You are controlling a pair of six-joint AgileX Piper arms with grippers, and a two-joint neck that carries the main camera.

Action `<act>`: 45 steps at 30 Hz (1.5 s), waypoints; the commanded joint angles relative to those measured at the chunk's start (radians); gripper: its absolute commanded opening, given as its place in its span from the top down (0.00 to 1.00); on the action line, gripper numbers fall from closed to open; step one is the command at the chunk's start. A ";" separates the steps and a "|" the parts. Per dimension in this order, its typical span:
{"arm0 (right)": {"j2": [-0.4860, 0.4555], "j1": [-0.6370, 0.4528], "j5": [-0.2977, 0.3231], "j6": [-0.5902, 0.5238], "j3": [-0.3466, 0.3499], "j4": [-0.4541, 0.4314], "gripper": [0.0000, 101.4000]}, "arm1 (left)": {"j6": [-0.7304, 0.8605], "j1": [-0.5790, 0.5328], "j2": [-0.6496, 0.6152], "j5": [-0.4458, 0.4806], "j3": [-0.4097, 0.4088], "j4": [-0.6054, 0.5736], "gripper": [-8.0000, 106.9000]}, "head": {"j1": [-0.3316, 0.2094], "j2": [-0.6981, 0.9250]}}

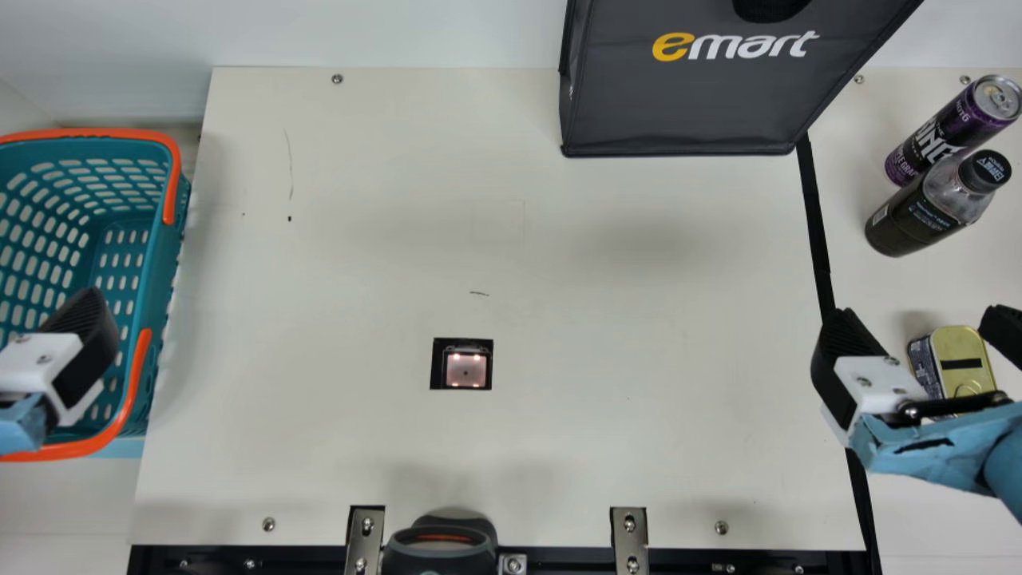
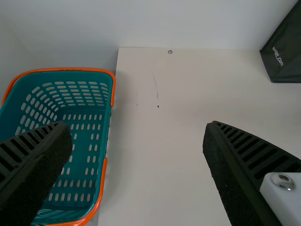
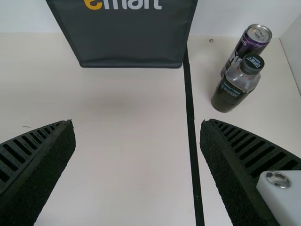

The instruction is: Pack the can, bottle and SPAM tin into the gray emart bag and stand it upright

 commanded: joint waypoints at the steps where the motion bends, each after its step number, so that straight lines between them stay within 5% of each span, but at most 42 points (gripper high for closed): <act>1: 0.000 0.000 0.000 0.000 0.000 0.000 0.06 | 0.000 0.000 0.000 0.000 0.000 0.000 0.15 | -0.032 -0.022; 13: 0.000 0.000 0.000 0.000 0.000 0.000 0.06 | 0.000 0.000 0.000 0.000 0.000 0.000 0.15 | -0.322 -0.317; 45: 0.009 0.004 -0.003 -0.003 -0.007 0.000 0.06 | 0.000 0.000 0.000 0.000 0.000 0.000 0.15 | -0.322 -0.320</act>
